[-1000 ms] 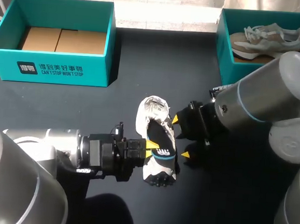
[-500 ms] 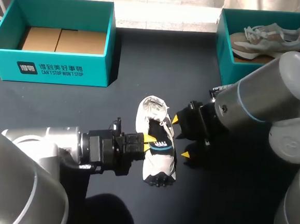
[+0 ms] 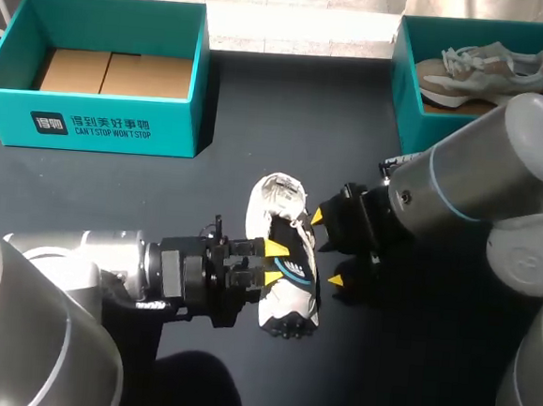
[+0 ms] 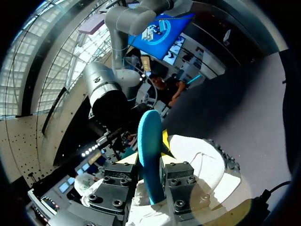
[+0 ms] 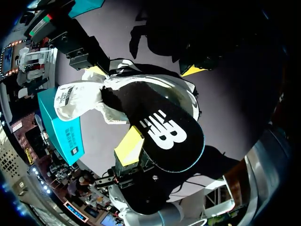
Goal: Take the shoe out of the shoebox, open the shoe tongue, remove and reinsert the insole, then place the shoe into the shoebox
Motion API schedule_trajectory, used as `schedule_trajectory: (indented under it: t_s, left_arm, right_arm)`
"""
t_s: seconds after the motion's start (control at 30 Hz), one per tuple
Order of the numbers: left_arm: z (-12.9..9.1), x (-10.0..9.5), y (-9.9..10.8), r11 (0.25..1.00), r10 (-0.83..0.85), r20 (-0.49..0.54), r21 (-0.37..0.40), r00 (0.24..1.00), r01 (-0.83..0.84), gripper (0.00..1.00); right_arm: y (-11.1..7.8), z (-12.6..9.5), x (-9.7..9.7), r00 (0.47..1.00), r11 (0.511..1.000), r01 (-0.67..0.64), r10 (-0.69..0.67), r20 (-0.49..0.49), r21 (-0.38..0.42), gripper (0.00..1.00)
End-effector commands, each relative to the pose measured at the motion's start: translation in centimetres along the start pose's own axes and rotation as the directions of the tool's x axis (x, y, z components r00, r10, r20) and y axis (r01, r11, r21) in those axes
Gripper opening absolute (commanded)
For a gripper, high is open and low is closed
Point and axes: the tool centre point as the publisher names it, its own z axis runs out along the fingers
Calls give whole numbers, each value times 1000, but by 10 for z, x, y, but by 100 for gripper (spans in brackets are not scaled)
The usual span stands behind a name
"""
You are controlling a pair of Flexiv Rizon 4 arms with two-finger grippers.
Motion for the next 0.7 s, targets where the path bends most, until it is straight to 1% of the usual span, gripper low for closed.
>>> schedule_trajectory:
  t_s: [0.03,0.17,0.23,0.47,0.6,0.7]
  left_arm:
    - [4,7,-3,1000,-10,-14,-1,1000,10,0]
    - [5,15,7,1000,-15,-29,-7,999,15,0]
    - [5,17,13,1000,-15,-40,-22,999,15,0]
    - [-2,10,30,997,19,-58,-78,998,-24,0]
    - [-5,11,35,994,23,-66,-102,998,-29,0]
    - [-6,12,34,994,13,-63,-108,998,-19,0]
  right_arm:
    - [0,0,1,1000,1000,0,0,2,0,100]
    - [0,0,1,1000,1000,0,0,2,0,100]
    - [0,0,1,1000,1000,0,0,2,0,100]
    - [0,0,1,1000,1000,0,0,2,0,100]
    - [0,0,1,1000,1000,0,0,2,0,100]
    - [0,0,1,1000,1000,0,0,2,0,100]
